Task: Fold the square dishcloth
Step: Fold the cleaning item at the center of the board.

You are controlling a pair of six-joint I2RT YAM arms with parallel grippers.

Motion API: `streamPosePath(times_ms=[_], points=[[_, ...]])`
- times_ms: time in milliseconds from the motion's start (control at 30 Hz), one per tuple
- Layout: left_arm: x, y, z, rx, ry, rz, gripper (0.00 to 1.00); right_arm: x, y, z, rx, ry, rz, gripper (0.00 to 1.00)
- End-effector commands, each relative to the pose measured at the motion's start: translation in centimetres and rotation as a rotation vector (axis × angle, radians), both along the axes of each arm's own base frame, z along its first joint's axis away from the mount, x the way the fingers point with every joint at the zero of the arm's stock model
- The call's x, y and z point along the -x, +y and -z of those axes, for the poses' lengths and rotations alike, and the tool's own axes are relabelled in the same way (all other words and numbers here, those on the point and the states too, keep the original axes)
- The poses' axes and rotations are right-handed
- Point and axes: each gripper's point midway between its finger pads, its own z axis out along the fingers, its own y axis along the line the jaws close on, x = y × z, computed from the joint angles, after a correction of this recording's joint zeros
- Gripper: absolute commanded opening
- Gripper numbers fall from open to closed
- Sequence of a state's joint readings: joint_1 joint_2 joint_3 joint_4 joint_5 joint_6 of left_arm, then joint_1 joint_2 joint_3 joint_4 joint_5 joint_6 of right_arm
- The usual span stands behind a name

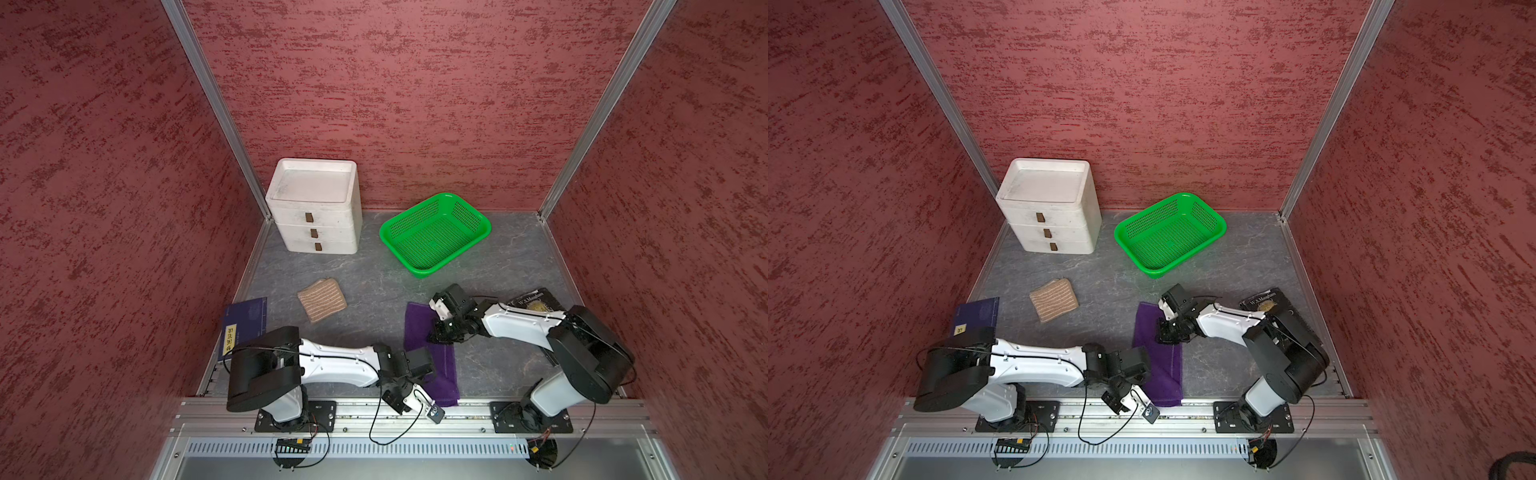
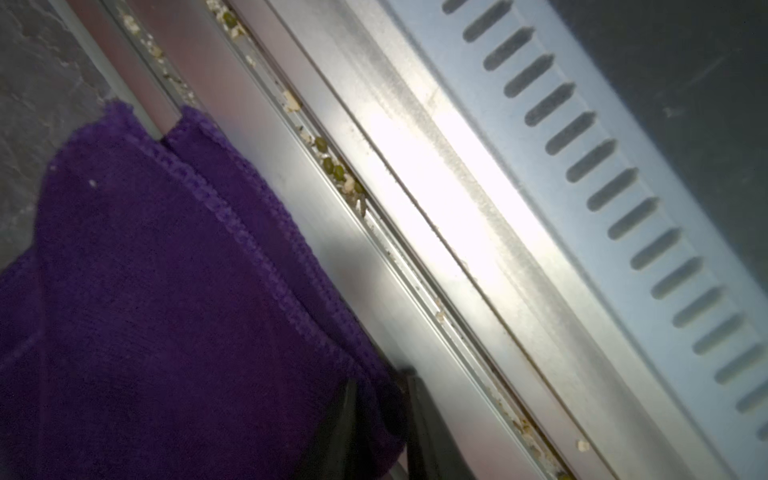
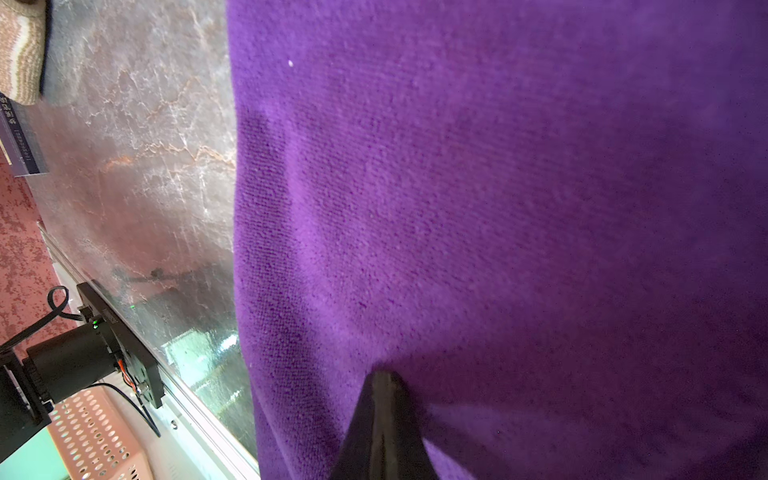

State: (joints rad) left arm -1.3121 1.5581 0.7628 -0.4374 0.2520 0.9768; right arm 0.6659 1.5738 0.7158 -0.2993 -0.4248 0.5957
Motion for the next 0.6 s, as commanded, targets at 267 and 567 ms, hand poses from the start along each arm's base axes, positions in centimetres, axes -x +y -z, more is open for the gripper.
streamPosePath(times_ms=[267,567], points=[[0.7,-0.1,-5.7,0.075,0.082,-0.047,0.00,-0.6,-0.4,-2.8,0.045,-0.090,-0.025,0.00],[0.0,0.3,-8.7,0.097,0.148,-0.113,0.00,1.3,2.9,-6.5,-0.039,-0.169,-0.098,0.00]])
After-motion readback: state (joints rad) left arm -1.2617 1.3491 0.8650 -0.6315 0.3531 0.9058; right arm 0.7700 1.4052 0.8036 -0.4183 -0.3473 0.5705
